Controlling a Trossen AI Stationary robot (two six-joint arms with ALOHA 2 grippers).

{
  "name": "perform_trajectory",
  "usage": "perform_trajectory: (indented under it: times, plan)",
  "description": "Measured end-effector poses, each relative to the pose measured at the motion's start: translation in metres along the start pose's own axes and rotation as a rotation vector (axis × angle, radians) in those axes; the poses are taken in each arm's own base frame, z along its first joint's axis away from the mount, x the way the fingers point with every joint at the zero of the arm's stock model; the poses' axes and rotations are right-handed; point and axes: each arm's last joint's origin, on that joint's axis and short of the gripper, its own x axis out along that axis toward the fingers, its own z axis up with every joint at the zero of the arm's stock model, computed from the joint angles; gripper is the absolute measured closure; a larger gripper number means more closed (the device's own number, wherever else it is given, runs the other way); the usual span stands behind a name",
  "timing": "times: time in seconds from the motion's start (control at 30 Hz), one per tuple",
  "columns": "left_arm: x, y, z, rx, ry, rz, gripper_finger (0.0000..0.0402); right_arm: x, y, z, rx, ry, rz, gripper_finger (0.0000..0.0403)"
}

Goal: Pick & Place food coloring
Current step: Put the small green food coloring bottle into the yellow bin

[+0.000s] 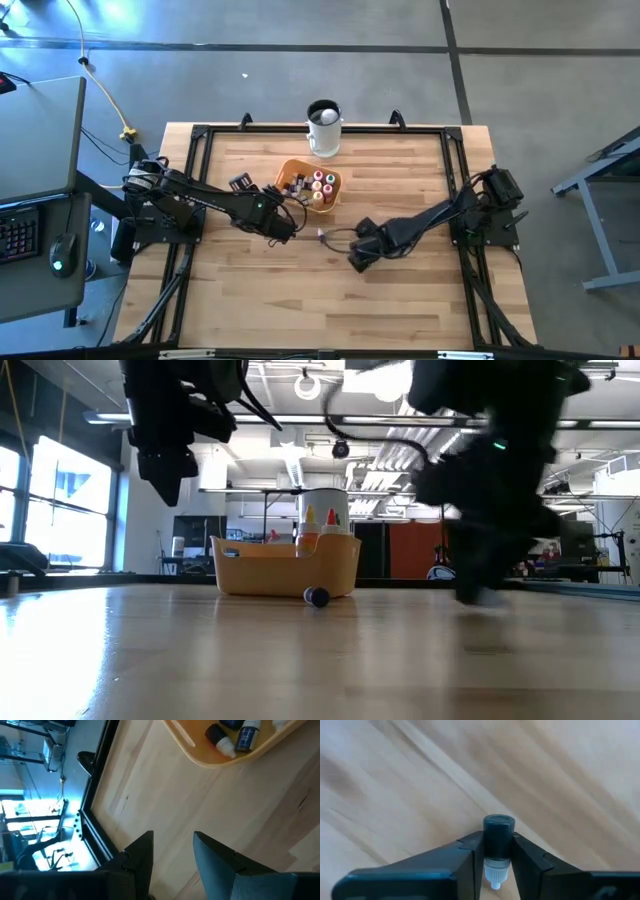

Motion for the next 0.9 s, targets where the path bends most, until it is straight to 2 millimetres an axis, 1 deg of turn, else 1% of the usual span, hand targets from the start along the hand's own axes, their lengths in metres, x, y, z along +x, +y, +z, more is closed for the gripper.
perform_trajectory:
  times: [0.1, 0.17, 0.23, 0.3, 0.47, 0.6, 0.67, 0.73, 0.8, 0.9]
  plan:
    - [-0.001, 0.003, -0.002, 0.008, 0.019, 0.016, 0.0266, -0.013, 0.016, 0.016, -0.084, -0.123, 0.074, 0.0323]
    - [-0.004, 0.007, -0.002, -0.012, 0.038, 0.035, 0.0266, -0.021, 0.028, 0.030, -0.145, -0.198, 0.148, 0.0325]
    - [-0.009, 0.013, -0.002, -0.035, 0.057, 0.061, 0.0266, -0.029, 0.036, 0.047, -0.193, -0.302, 0.191, 0.0329]
    - [-0.012, 0.016, -0.001, -0.056, 0.057, 0.069, 0.0266, -0.040, 0.042, 0.070, -0.235, -0.425, 0.223, 0.0332]
    - [-0.019, 0.027, -0.002, -0.074, 0.019, 0.050, 0.0266, -0.065, 0.043, 0.127, -0.366, -0.680, 0.231, 0.0326]
    - [-0.020, 0.028, -0.002, -0.107, 0.008, 0.033, 0.0266, -0.078, 0.031, 0.166, -0.434, -0.777, 0.161, 0.0326]
    - [-0.020, 0.027, -0.002, -0.102, 0.014, 0.037, 0.0266, -0.076, 0.022, 0.182, -0.440, -0.778, 0.147, 0.0327]
    - [-0.019, 0.027, -0.002, -0.101, 0.014, 0.039, 0.0266, -0.071, 0.014, 0.193, -0.452, -0.755, 0.165, 0.0327]
    - [-0.019, 0.027, -0.002, -0.103, 0.014, 0.038, 0.0266, -0.060, 0.008, 0.200, -0.470, -0.722, 0.185, 0.0327]
    - [-0.019, 0.027, -0.002, -0.102, 0.003, 0.047, 0.0266, -0.041, 0.006, 0.205, -0.534, -0.690, 0.176, 0.0324]
